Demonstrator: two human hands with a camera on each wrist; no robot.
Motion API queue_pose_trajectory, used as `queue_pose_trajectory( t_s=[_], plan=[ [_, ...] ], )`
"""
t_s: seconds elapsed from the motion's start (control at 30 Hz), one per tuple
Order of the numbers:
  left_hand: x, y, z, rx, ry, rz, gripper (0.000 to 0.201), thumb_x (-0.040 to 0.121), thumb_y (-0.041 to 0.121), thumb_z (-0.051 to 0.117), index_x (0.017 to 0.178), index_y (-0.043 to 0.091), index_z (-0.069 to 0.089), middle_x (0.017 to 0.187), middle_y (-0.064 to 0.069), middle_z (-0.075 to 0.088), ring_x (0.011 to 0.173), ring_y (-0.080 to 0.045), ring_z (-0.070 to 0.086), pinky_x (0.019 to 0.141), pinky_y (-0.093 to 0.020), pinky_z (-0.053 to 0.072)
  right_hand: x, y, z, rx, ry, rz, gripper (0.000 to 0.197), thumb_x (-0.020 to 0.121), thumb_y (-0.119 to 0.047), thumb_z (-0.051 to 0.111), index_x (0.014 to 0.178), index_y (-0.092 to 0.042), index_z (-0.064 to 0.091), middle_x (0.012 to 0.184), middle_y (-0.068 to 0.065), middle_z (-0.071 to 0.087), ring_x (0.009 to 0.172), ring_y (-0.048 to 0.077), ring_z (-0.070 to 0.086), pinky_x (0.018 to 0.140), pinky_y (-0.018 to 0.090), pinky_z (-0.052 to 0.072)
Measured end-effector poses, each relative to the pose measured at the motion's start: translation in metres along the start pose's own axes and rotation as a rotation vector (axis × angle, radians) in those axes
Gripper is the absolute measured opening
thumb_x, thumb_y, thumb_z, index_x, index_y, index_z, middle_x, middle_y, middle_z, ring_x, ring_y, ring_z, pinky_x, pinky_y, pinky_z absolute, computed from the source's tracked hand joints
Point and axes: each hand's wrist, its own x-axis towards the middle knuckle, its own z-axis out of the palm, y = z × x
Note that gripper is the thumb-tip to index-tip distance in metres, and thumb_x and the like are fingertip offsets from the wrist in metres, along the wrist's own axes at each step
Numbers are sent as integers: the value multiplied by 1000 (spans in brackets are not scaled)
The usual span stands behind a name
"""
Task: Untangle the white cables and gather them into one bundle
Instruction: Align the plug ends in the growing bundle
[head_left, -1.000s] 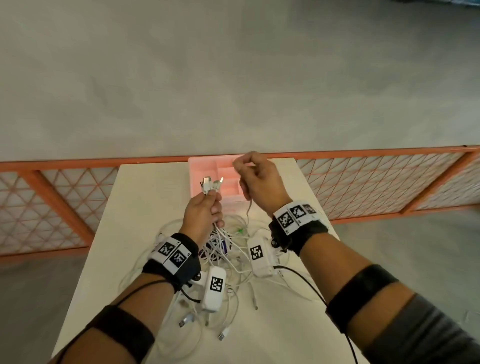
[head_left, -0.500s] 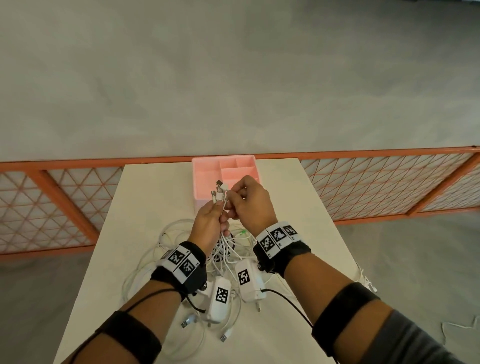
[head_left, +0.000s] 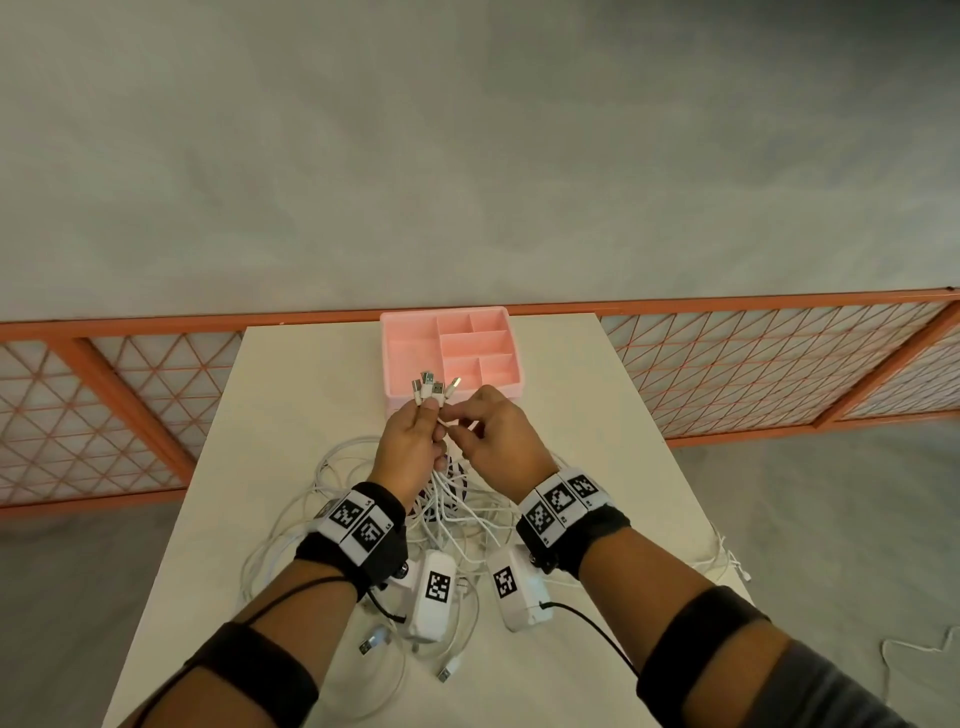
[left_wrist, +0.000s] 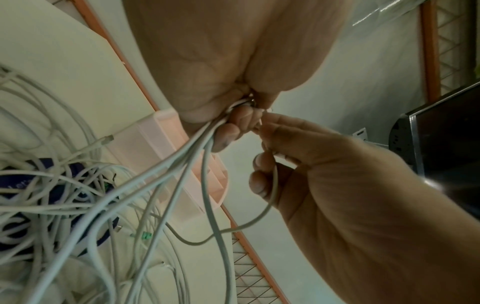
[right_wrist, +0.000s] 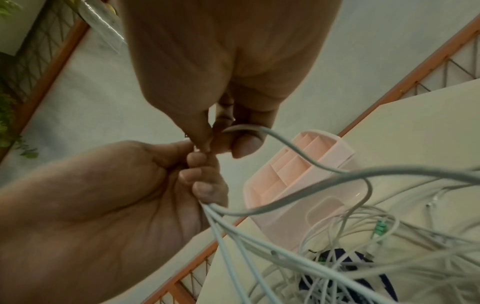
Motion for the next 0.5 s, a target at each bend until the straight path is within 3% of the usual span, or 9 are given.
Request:
queue_pose_trajectory(
  t_s=[0.13, 0.23, 0.27, 0.33, 0.37, 0.43, 0.5],
  plan=[
    [3, -4, -2, 54, 36, 10, 30, 107, 27, 41, 86, 12, 57, 64, -1, 42, 50, -12, 39, 46, -24, 38, -1, 4, -7, 78, -95, 61, 27, 89, -5, 65, 114, -14, 71, 77, 0, 64, 59, 5, 60, 66, 17, 51],
    [2, -7, -1, 99, 53, 14, 35, 106, 32, 42, 82, 11, 56, 63, -2, 46, 51, -13, 43, 47, -24, 39, -2, 4, -10, 143, -125, 95, 15, 86, -17, 74, 97, -11, 67, 68, 11, 68, 58, 15, 64, 67, 32, 57],
    [1, -8, -1, 99, 57, 9, 36, 107, 33, 41, 83, 10, 57, 63, -2, 47, 51, -12, 44, 46, -22, 39, -1, 4, -10, 145, -96, 99, 19, 85, -22, 75, 91, -8, 64, 69, 12, 68, 59, 17, 64, 67, 35, 56],
    [0, -7, -1, 94, 46, 6, 37, 107, 33, 40, 83, 10, 57, 63, -1, 47, 51, -10, 44, 46, -21, 39, 4, 5, -13, 131, 4, 111, 23, 87, -29, 73, 90, -10, 60, 77, 11, 67, 66, 22, 64, 68, 38, 55],
    [-1, -7, -1, 102, 33, 13, 37, 107, 34, 40, 83, 11, 57, 64, -1, 48, 53, -11, 46, 48, -22, 40, 6, 5, -14, 130, 40, 103, 22, 90, -30, 70, 97, -12, 59, 87, 10, 66, 73, 20, 63, 69, 36, 54],
    [-2, -6, -1, 120, -13, 35, 38, 107, 34, 40, 81, 11, 56, 67, -3, 54, 60, -17, 53, 52, -26, 41, 10, 3, -18, 131, 42, 75, 36, 94, -31, 63, 125, -18, 51, 115, 2, 59, 92, 13, 62, 78, 26, 50],
    [-4, -5, -1, 124, -88, 44, 40, 107, 35, 39, 79, 10, 54, 68, -4, 59, 65, -21, 60, 60, -32, 44, 14, -1, -20, 139, -29, 73, 51, 98, -28, 57, 145, -18, 38, 131, -2, 50, 107, 14, 60, 82, 17, 48]
  ],
)
